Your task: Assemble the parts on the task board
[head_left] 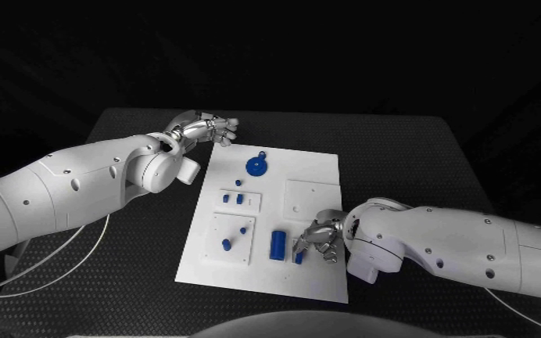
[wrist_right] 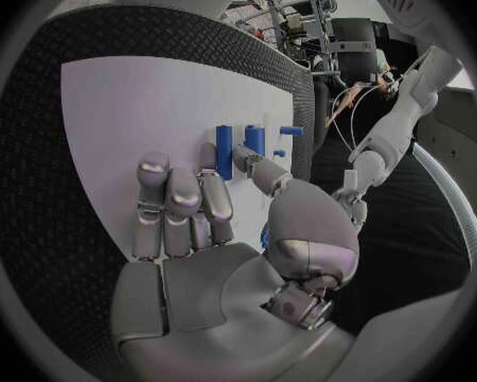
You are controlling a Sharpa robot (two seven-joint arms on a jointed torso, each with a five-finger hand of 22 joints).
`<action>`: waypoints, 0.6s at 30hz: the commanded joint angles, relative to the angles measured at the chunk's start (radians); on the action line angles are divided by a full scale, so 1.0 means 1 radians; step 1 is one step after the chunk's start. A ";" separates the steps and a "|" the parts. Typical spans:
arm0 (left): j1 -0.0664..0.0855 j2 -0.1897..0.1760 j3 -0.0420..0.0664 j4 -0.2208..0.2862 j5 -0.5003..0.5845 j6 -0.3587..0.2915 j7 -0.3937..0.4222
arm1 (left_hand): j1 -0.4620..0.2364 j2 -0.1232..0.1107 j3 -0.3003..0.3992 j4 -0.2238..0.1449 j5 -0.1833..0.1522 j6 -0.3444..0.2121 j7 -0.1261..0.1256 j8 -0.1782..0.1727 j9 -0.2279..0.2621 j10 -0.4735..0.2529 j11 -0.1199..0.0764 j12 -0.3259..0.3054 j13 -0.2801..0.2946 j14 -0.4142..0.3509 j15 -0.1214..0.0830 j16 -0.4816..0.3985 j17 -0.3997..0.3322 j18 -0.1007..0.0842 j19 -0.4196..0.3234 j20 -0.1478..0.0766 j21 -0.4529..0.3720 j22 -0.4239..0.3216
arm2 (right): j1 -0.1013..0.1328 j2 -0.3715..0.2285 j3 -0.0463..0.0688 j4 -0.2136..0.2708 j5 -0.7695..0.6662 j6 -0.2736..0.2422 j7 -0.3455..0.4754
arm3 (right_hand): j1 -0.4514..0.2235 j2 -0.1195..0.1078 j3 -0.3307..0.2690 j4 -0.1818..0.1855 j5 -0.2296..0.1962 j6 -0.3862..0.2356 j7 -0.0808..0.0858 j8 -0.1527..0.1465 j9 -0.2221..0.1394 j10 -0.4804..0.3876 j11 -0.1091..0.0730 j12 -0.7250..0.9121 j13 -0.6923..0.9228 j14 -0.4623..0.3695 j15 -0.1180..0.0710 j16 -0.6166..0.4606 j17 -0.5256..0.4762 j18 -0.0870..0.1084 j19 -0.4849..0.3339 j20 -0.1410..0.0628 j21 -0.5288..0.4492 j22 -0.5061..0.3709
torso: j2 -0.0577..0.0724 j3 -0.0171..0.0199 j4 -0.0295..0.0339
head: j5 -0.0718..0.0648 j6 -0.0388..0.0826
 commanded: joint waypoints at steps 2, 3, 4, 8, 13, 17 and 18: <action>0.001 0.001 0.001 0.002 -0.004 0.010 0.004 | -0.008 -0.002 0.001 0.007 -0.004 -0.008 -0.001 0.005 -0.001 -0.006 0.000 -0.002 -0.001 0.007 -0.002 -0.004 0.002 0.009 0.000 0.008 -0.005 0.001 | -0.002 0.004 0.000 0.000 -0.007 0.007 0.025 | -0.016 -0.005 -0.008 0.000 -0.007 0.005 0.000 0.002 -0.003 0.003 -0.004 0.002 0.011 0.000 -0.005 -0.004 -0.001 0.043 0.005 -0.003 0.002 -0.002 | 0.000 -0.0003 -0.0010 | 0.001 0.003; 0.001 0.001 0.001 0.002 -0.004 0.010 0.004 | -0.008 -0.002 0.001 0.007 -0.004 -0.008 -0.001 0.005 -0.001 -0.006 0.000 -0.002 -0.001 0.007 -0.002 -0.004 0.002 0.009 0.000 0.008 -0.005 0.001 | -0.002 0.004 0.000 -0.001 -0.007 0.004 0.026 | -0.018 -0.007 -0.009 0.001 -0.014 0.004 -0.001 0.002 -0.003 0.003 -0.004 0.001 0.011 0.000 -0.005 -0.004 -0.001 0.043 0.005 -0.003 0.002 -0.002 | 0.000 -0.0002 -0.0008 | 0.000 0.003; 0.001 0.001 0.001 0.002 -0.004 0.010 0.004 | -0.008 -0.002 0.001 0.007 -0.004 -0.008 -0.001 0.005 -0.001 -0.006 0.000 -0.002 -0.001 0.007 -0.002 -0.004 0.002 0.009 0.000 0.008 -0.005 0.001 | -0.002 0.004 0.000 -0.001 -0.007 0.003 0.027 | -0.021 -0.012 -0.010 0.005 -0.038 0.004 -0.001 0.002 -0.003 0.002 -0.004 0.001 0.011 0.000 -0.006 -0.005 -0.001 0.043 0.005 -0.004 0.001 -0.003 | 0.000 -0.0002 -0.0005 | 0.000 0.003; 0.001 0.001 0.001 0.002 -0.004 0.011 0.003 | -0.009 -0.001 0.001 0.008 -0.004 -0.008 -0.001 0.005 -0.001 -0.007 0.000 -0.002 -0.002 0.007 -0.001 -0.004 0.002 0.009 0.000 0.008 -0.005 0.002 | -0.002 0.004 0.000 0.000 -0.007 -0.002 0.034 | -0.036 -0.047 -0.010 0.030 -0.106 0.002 -0.001 0.001 -0.005 0.000 -0.004 -0.002 0.009 0.000 -0.006 -0.006 -0.001 0.043 0.007 -0.006 -0.001 -0.005 | 0.000 -0.0001 -0.0001 | -0.001 0.003; 0.001 0.001 0.001 0.002 -0.005 0.011 0.003 | -0.009 -0.002 0.001 0.008 -0.004 -0.008 0.000 0.005 -0.001 -0.007 0.000 -0.002 -0.002 0.007 -0.001 -0.005 0.003 0.009 0.000 0.008 -0.006 0.002 | -0.002 0.004 0.000 0.000 -0.011 -0.001 0.045 | -0.057 -0.133 0.001 0.095 -0.151 -0.001 -0.001 0.001 -0.006 -0.003 -0.005 -0.006 0.007 0.001 -0.007 -0.007 -0.001 0.043 0.013 -0.010 -0.003 -0.009 | 0.000 0.0001 -0.0001 | 0.000 0.003; 0.001 0.001 0.001 0.002 -0.005 0.011 0.002 | -0.009 -0.002 0.001 0.008 -0.004 -0.009 0.000 0.005 -0.001 -0.007 0.000 -0.002 -0.002 0.007 -0.001 -0.005 0.003 0.009 0.000 0.008 -0.006 0.002 | -0.002 0.002 0.000 0.001 -0.012 0.003 0.051 | -0.068 -0.153 -0.022 0.112 -0.151 -0.005 0.000 0.003 -0.003 -0.006 -0.005 -0.008 0.007 0.000 -0.008 -0.006 0.000 0.043 0.013 -0.012 -0.002 -0.009 | 0.000 -0.0001 -0.0003 | 0.002 0.002; 0.001 0.001 0.001 0.002 -0.005 0.011 0.002 | -0.009 -0.002 0.001 0.009 -0.004 -0.009 0.000 0.005 -0.001 -0.007 0.000 -0.002 -0.002 0.007 -0.001 -0.005 0.003 0.009 0.000 0.008 -0.006 0.002 | -0.002 0.002 0.000 0.001 -0.013 0.005 0.051 | -0.068 -0.155 -0.026 0.112 -0.151 -0.006 0.000 0.003 -0.002 -0.006 -0.005 -0.008 0.007 0.000 -0.008 -0.006 0.000 0.043 0.013 -0.013 -0.002 -0.009 | 0.000 0.0000 -0.0003 | 0.002 0.002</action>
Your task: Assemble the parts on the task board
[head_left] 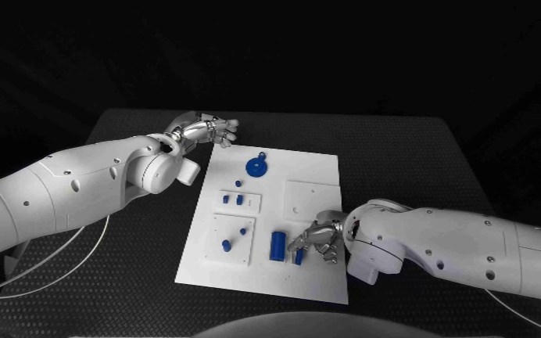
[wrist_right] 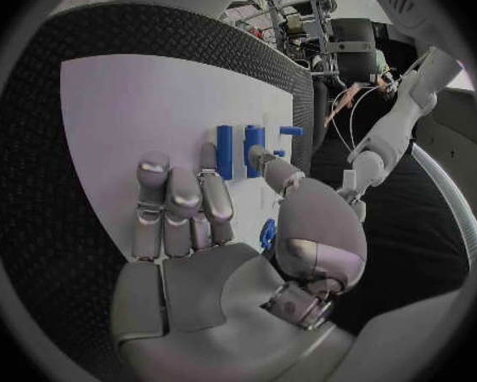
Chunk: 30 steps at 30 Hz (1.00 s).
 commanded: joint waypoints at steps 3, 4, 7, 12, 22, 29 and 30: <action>0.001 0.001 0.001 0.002 -0.004 0.011 0.005 | -0.009 -0.002 0.000 0.005 -0.004 -0.009 0.000 0.005 -0.001 -0.007 0.000 -0.002 -0.002 0.007 -0.001 -0.005 0.001 0.009 0.000 0.008 -0.006 0.001 | 0.000 0.003 0.002 0.002 -0.010 0.006 0.039 | 0.000 -0.009 -0.012 0.001 -0.004 -0.005 0.001 -0.002 0.003 -0.006 0.000 -0.004 0.007 0.000 -0.007 -0.002 0.001 0.043 -0.001 -0.004 -0.001 0.000 | 0.000 -0.0001 -0.0003 | 0.001 -0.001; 0.001 0.001 0.001 0.002 -0.004 0.011 0.004 | -0.009 -0.002 0.000 0.006 -0.004 -0.009 0.000 0.005 -0.001 -0.007 0.000 -0.002 -0.002 0.007 -0.001 -0.006 0.001 0.009 0.000 0.008 -0.006 0.001 | 0.000 0.003 0.002 0.002 -0.011 0.005 0.039 | 0.000 -0.009 -0.013 0.001 -0.004 -0.005 0.001 -0.002 0.003 -0.006 0.000 -0.005 0.006 0.000 -0.007 -0.002 0.001 0.043 -0.001 -0.004 -0.001 0.000 | 0.000 -0.0001 -0.0003 | 0.001 -0.001; 0.001 0.001 0.001 0.002 -0.004 0.011 0.005 | -0.009 -0.002 0.000 0.006 -0.004 -0.009 0.000 0.005 -0.001 -0.007 0.000 -0.002 -0.002 0.007 -0.001 -0.006 0.001 0.009 0.000 0.008 -0.006 0.001 | 0.000 0.002 0.002 0.002 -0.012 0.005 0.041 | 0.001 -0.009 -0.014 0.001 -0.004 -0.005 0.001 -0.002 0.004 -0.006 0.000 -0.005 0.006 0.000 -0.007 -0.002 0.001 0.043 -0.001 -0.005 -0.001 0.000 | 0.000 0.0000 -0.0002 | 0.001 -0.002; 0.001 0.000 0.001 0.003 -0.004 0.011 0.004 | -0.009 -0.002 0.000 0.006 -0.004 -0.009 0.000 0.005 -0.001 -0.007 0.000 -0.002 -0.002 0.007 -0.001 -0.006 0.002 0.009 0.000 0.008 -0.007 0.001 | 0.000 -0.002 0.002 0.006 -0.022 0.005 0.043 | 0.004 -0.007 -0.015 0.001 -0.003 -0.005 0.001 -0.001 0.004 -0.006 -0.001 -0.004 0.007 0.000 -0.008 -0.002 0.001 0.043 -0.001 -0.005 -0.002 0.000 | 0.000 0.0001 0.0001 | 0.001 -0.002; 0.001 0.001 0.001 0.001 -0.006 0.012 0.003 | -0.008 -0.002 0.001 0.006 -0.004 -0.009 0.000 0.005 -0.002 -0.007 0.000 -0.002 -0.002 0.007 -0.001 -0.007 0.002 0.009 0.000 0.008 -0.007 0.002 | 0.000 -0.024 0.003 0.023 -0.042 0.001 0.044 | 0.007 -0.002 -0.017 0.003 -0.003 -0.005 0.000 0.000 0.005 -0.005 -0.001 -0.003 0.008 -0.001 -0.008 -0.002 0.002 0.043 -0.001 -0.006 -0.002 -0.001 | 0.000 -0.0001 -0.0003 | 0.001 0.001; 0.001 0.002 0.001 -0.001 -0.007 0.013 0.001 | -0.007 -0.003 0.001 0.006 -0.004 -0.009 0.000 0.005 -0.002 -0.007 0.000 -0.002 -0.002 0.007 -0.001 -0.007 0.003 0.009 0.000 0.008 -0.007 0.002 | 0.004 -0.028 0.004 0.028 -0.043 0.002 0.043 | 0.007 -0.001 -0.018 0.005 -0.003 -0.005 0.000 0.000 0.005 -0.005 -0.001 -0.002 0.008 -0.001 -0.008 -0.002 0.002 0.043 -0.001 -0.007 -0.002 -0.001 | 0.000 -0.0001 -0.0008 | -0.002 0.003; 0.001 0.002 0.001 -0.001 -0.007 0.013 0.001 | -0.007 -0.003 0.001 0.006 -0.004 -0.009 0.000 0.005 -0.002 -0.007 0.000 -0.002 -0.002 0.007 -0.001 -0.007 0.003 0.009 0.000 0.008 -0.007 0.002 | 0.004 -0.028 0.004 0.028 -0.043 0.002 0.043 | 0.007 -0.001 -0.018 0.005 -0.002 -0.005 0.000 0.000 0.005 -0.005 -0.001 -0.002 0.009 -0.001 -0.008 -0.002 0.002 0.043 -0.001 -0.007 -0.002 -0.001 | 0.000 0.0001 -0.0008 | -0.002 0.003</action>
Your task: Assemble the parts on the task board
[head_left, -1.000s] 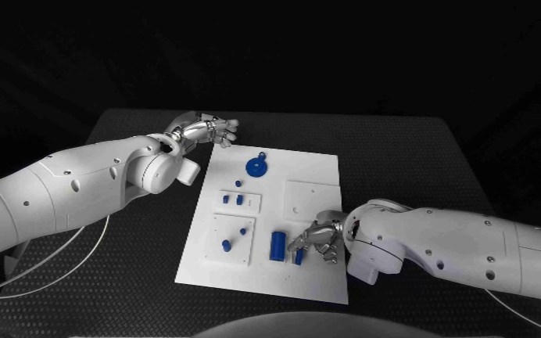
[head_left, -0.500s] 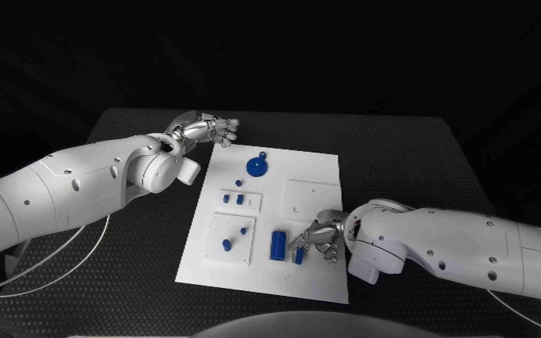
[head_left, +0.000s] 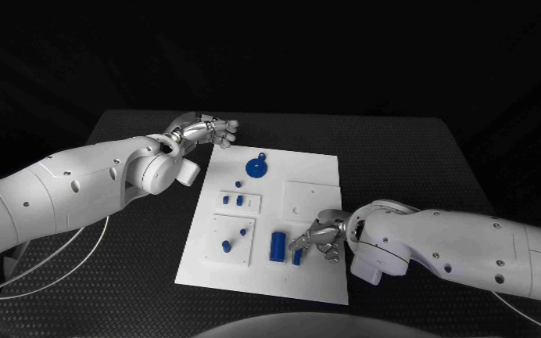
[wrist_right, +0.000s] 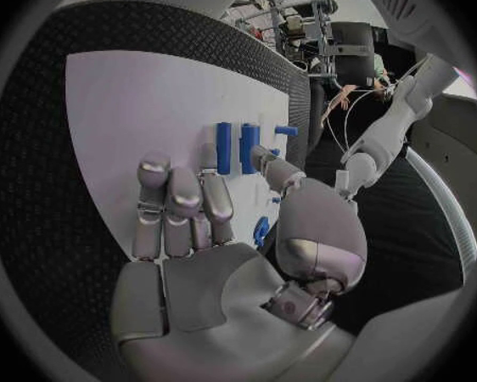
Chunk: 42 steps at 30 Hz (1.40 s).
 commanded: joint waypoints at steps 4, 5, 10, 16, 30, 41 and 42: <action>0.001 0.002 0.001 0.001 -0.005 0.013 0.004 | -0.007 -0.003 0.001 0.006 -0.004 -0.009 0.000 0.005 -0.002 -0.007 0.000 -0.002 -0.001 0.007 -0.001 -0.004 0.001 0.009 0.000 0.008 -0.004 0.002 | 0.001 -0.004 0.000 0.003 -0.013 0.001 0.013 | 0.007 0.000 -0.005 0.001 -0.003 -0.001 0.004 0.001 0.002 -0.003 0.000 -0.001 0.009 -0.001 -0.005 -0.002 0.002 0.043 0.001 -0.005 -0.001 -0.001 | 0.000 0.0002 -0.0007 | -0.001 0.002; 0.001 0.002 0.001 0.001 -0.005 0.013 0.003 | -0.007 -0.003 0.001 0.006 -0.004 -0.009 0.000 0.005 -0.002 -0.007 0.000 -0.002 -0.001 0.007 -0.001 -0.004 0.002 0.009 0.000 0.008 -0.004 0.002 | 0.001 -0.005 0.000 0.003 -0.015 0.001 0.013 | 0.007 0.001 -0.006 0.001 -0.003 -0.002 0.004 0.001 0.002 -0.003 0.000 -0.002 0.009 -0.001 -0.005 -0.002 0.002 0.043 0.001 -0.005 -0.001 -0.001 | 0.000 0.0003 -0.0006 | -0.001 0.001; 0.001 0.002 0.000 0.001 -0.005 0.014 0.003 | -0.007 -0.003 0.002 0.006 -0.004 -0.009 0.000 0.005 -0.002 -0.007 0.000 -0.002 -0.001 0.007 -0.001 -0.004 0.002 0.009 0.000 0.008 -0.004 0.002 | 0.001 -0.008 0.000 0.005 -0.016 0.004 0.018 | 0.008 0.001 -0.006 0.002 -0.002 -0.002 0.004 0.001 0.002 -0.003 0.000 -0.002 0.009 -0.001 -0.005 -0.002 0.002 0.043 0.001 -0.005 -0.001 -0.001 | 0.000 0.0004 -0.0004 | -0.002 0.001; 0.001 0.002 0.000 0.000 -0.006 0.013 0.003 | -0.007 -0.003 0.002 0.006 -0.004 -0.009 0.000 0.005 -0.002 -0.007 0.000 -0.002 -0.001 0.007 -0.001 -0.004 0.002 0.009 0.000 0.008 -0.004 0.002 | 0.001 -0.009 0.000 0.005 -0.026 0.010 0.020 | 0.014 0.002 -0.006 0.001 -0.002 -0.002 0.004 0.002 0.003 -0.003 -0.001 -0.001 0.009 -0.001 -0.006 -0.002 0.002 0.043 0.001 -0.006 -0.001 -0.001 | 0.000 0.0007 -0.0006 | -0.002 0.002; 0.001 0.000 0.000 0.000 -0.008 0.014 0.002 | -0.004 -0.003 0.003 0.006 -0.004 -0.009 -0.001 0.005 -0.002 -0.007 0.000 -0.002 -0.001 0.008 -0.001 -0.005 0.003 0.009 0.000 0.008 -0.005 0.003 | 0.001 -0.007 0.000 0.016 -0.215 0.084 0.042 | 0.114 -0.003 -0.053 -0.088 0.003 -0.007 0.004 0.006 0.008 -0.003 0.000 0.000 0.012 -0.002 -0.005 -0.002 0.005 0.043 -0.002 -0.010 0.001 0.001 | 0.000 0.0004 -0.0006 | -0.002 0.002; 0.001 0.000 0.000 0.002 -0.012 0.017 0.000 | 0.000 -0.002 0.004 0.004 -0.003 -0.009 -0.001 0.005 -0.002 -0.007 0.000 -0.002 -0.001 0.008 -0.001 -0.006 0.005 0.009 0.000 0.008 -0.006 0.004 | -0.001 0.010 0.000 0.010 -0.256 0.098 0.036 | 0.152 0.002 -0.076 -0.119 0.002 -0.006 0.004 0.008 0.009 -0.001 0.000 0.001 0.012 -0.002 -0.005 -0.003 0.005 0.043 -0.003 -0.007 -0.001 -0.001 | 0.000 0.0002 0.0008 | -0.003 0.000; 0.001 0.000 0.000 0.002 -0.012 0.017 0.000 | 0.000 -0.002 0.004 0.004 -0.003 -0.009 -0.001 0.005 -0.002 -0.007 0.000 -0.002 -0.001 0.008 -0.001 -0.006 0.005 0.009 0.000 0.008 -0.006 0.004 | -0.001 0.011 0.000 0.010 -0.256 0.099 0.036 | 0.153 0.003 -0.077 -0.120 0.001 -0.006 0.004 0.008 0.009 -0.001 0.000 0.001 0.012 -0.002 -0.005 -0.003 0.005 0.043 -0.003 -0.007 -0.001 -0.001 | 0.001 0.0002 0.0011 | -0.003 0.000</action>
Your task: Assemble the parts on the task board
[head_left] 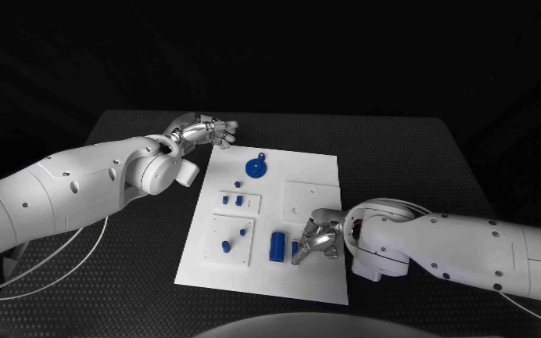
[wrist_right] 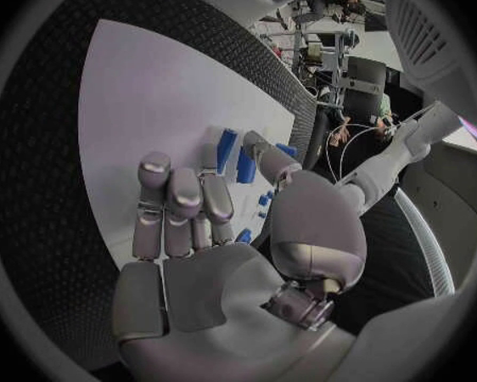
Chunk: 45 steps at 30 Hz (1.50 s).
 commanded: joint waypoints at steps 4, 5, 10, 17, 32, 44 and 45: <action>0.001 0.000 0.001 0.002 -0.005 0.015 0.004 | 0.000 -0.003 0.001 0.001 -0.003 -0.009 -0.001 0.005 -0.001 -0.007 0.000 -0.002 -0.001 0.008 -0.001 -0.007 0.001 0.009 0.000 0.008 -0.006 0.001 | -0.004 0.006 0.000 -0.003 -0.050 0.037 0.005 | 0.010 -0.001 0.000 -0.007 0.001 0.001 0.004 0.004 0.001 -0.002 0.000 0.001 0.012 0.001 -0.004 -0.003 0.001 0.043 -0.004 0.001 -0.001 -0.001 | 0.000 -0.0003 0.0015 | 0.001 -0.003; 0.001 0.000 0.001 0.003 -0.005 0.014 0.004 | 0.000 -0.003 0.001 0.001 -0.003 -0.009 -0.001 0.005 -0.001 -0.007 0.000 -0.002 -0.001 0.008 -0.001 -0.007 0.002 0.009 0.000 0.008 -0.006 0.001 | -0.005 0.007 0.000 -0.003 -0.050 0.038 0.005 | 0.010 -0.001 0.000 -0.007 0.001 0.001 0.005 0.004 0.001 -0.001 0.000 0.002 0.013 0.001 -0.004 -0.003 0.001 0.043 -0.004 0.001 -0.001 -0.001 | 0.000 -0.0004 0.0012 | 0.001 -0.003; 0.001 -0.001 0.001 0.003 -0.005 0.015 0.004 | 0.000 -0.003 0.001 0.002 -0.003 -0.009 -0.001 0.005 -0.001 -0.007 0.000 -0.002 -0.001 0.008 -0.001 -0.007 0.002 0.009 0.000 0.008 -0.006 0.002 | -0.008 0.011 0.000 -0.003 -0.077 0.041 0.000 | 0.013 -0.001 -0.002 -0.008 0.000 0.001 0.004 0.004 0.001 -0.001 0.000 0.001 0.012 0.001 -0.004 -0.003 0.001 0.043 -0.004 0.001 -0.001 -0.001 | 0.000 -0.0012 0.0009 | 0.002 -0.005; 0.001 -0.003 0.001 0.004 -0.005 0.014 0.004 | 0.000 -0.003 0.001 0.001 -0.003 -0.009 0.000 0.005 -0.001 -0.007 0.000 -0.002 -0.001 0.009 -0.001 -0.007 0.002 0.009 0.000 0.008 -0.006 0.002 | -0.015 0.015 0.000 -0.004 -0.124 0.030 -0.008 | 0.048 0.013 -0.002 -0.026 -0.001 0.004 0.003 0.006 0.001 0.003 0.000 0.004 0.014 0.002 -0.005 -0.003 0.001 0.043 -0.004 0.002 -0.002 -0.002 | 0.000 -0.0003 0.0011 | 0.003 -0.007; 0.001 -0.003 0.001 0.003 -0.006 0.015 0.003 | 0.001 -0.002 0.001 0.002 -0.003 -0.009 -0.001 0.006 -0.001 -0.006 0.000 -0.002 -0.001 0.009 -0.001 -0.008 0.003 0.008 0.001 0.008 -0.006 0.002 | -0.020 0.020 0.000 -0.015 -0.161 -0.005 -0.027 | 0.069 0.032 0.005 -0.021 -0.003 0.011 0.002 0.009 0.001 0.008 -0.002 0.006 0.015 0.003 -0.005 -0.004 0.001 0.043 0.000 0.006 -0.003 -0.004 | 0.000 -0.0006 0.0007 | 0.004 -0.008; 0.001 -0.005 0.001 0.005 -0.010 0.015 0.000 | 0.000 -0.001 0.001 0.002 -0.003 -0.008 -0.001 0.006 -0.001 -0.006 0.000 -0.002 -0.001 0.009 -0.001 -0.008 0.004 0.008 0.001 0.008 -0.007 0.003 | -0.021 0.023 0.000 -0.026 -0.120 -0.001 -0.053 | 0.040 0.090 0.027 0.019 -0.004 0.016 0.001 0.009 -0.001 0.013 -0.003 0.008 0.017 0.003 -0.006 -0.004 0.001 0.043 -0.002 0.009 -0.003 -0.005 | 0.000 -0.0011 0.0013 | 0.004 -0.010; 0.001 -0.005 0.001 0.005 -0.010 0.015 -0.001 | 0.000 -0.001 0.001 0.002 -0.003 -0.008 -0.001 0.006 -0.001 -0.006 0.000 -0.002 -0.001 0.009 -0.001 -0.008 0.004 0.008 0.001 0.008 -0.007 0.003 | -0.021 0.023 0.000 -0.027 -0.117 -0.001 -0.055 | 0.038 0.091 0.027 0.019 -0.003 0.017 0.000 0.009 -0.001 0.013 -0.004 0.009 0.017 0.003 -0.006 -0.004 0.001 0.043 -0.002 0.009 -0.003 -0.005 | 0.000 -0.0011 0.0013 | 0.004 -0.010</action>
